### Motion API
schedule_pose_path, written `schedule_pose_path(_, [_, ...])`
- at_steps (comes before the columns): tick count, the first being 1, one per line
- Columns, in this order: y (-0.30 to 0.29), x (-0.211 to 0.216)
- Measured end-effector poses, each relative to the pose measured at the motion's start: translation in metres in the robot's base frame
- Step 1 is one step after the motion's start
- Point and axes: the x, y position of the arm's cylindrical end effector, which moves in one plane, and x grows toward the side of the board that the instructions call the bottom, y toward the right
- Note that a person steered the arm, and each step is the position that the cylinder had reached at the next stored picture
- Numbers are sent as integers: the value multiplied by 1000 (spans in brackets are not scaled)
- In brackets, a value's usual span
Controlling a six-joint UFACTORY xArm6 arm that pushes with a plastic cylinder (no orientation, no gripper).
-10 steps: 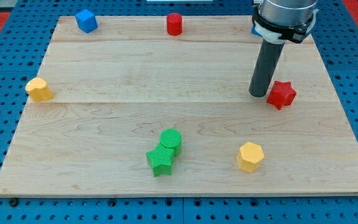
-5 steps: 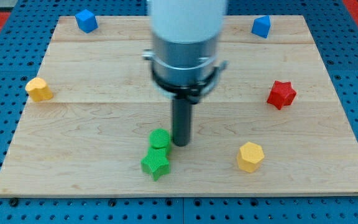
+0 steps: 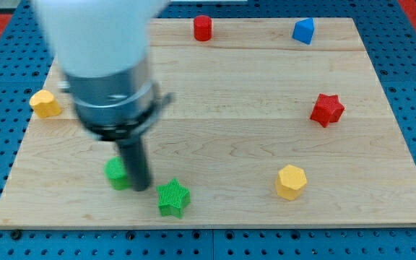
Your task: Push the green circle diagonally bottom left of the yellow heart
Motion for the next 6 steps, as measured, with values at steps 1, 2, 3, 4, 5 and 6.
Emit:
schedule_pose_path(1, [-68, -6])
schedule_pose_path(2, [-74, -9])
schedule_pose_path(3, [-13, -45])
schedule_pose_path(4, [-49, -84])
schedule_pose_path(5, [-104, -85])
schedule_pose_path(6, [-100, -69])
